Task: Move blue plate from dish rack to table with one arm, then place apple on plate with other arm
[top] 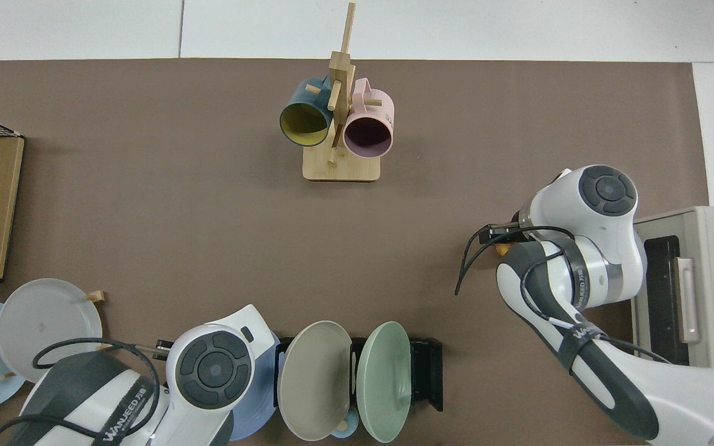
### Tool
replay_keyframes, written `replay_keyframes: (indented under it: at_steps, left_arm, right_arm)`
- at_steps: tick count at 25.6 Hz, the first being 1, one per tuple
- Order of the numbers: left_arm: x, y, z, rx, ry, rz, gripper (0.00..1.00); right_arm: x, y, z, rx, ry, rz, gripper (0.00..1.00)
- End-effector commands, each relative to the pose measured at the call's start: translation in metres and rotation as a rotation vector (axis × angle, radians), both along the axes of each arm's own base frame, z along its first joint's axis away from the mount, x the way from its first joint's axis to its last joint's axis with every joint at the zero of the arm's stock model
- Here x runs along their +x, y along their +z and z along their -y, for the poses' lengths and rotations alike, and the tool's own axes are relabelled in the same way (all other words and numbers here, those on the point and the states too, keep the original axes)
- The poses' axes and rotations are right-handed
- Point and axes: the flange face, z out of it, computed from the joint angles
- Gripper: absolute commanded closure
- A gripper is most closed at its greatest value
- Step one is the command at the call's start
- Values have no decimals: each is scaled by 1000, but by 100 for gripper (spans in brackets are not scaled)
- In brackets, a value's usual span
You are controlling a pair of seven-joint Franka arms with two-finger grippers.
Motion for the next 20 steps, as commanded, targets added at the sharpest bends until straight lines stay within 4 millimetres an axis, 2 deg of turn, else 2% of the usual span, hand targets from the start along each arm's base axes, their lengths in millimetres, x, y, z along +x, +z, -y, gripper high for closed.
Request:
replay_keyframes:
  at_steps: [1, 6, 11, 17, 20]
  left_arm:
    - [-1, 20, 4, 12, 15, -6, 100]
    - [-2, 49, 28, 21, -21, 21, 100]
    - [5, 70, 34, 17, -31, 59, 100]
    - [29, 93, 18, 53, -22, 137, 100]
    - [57, 106, 1, 28, 32, 158, 100]
  right_arm:
    - [5, 39, 5, -8, -25, 3, 100]
    - [2, 65, 13, -6, -37, 19, 100]
    - [4, 90, 14, -4, -39, 35, 100]
    - [9, 124, 17, -8, -39, 18, 100]
    - [7, 135, 18, -7, -38, 9, 100]
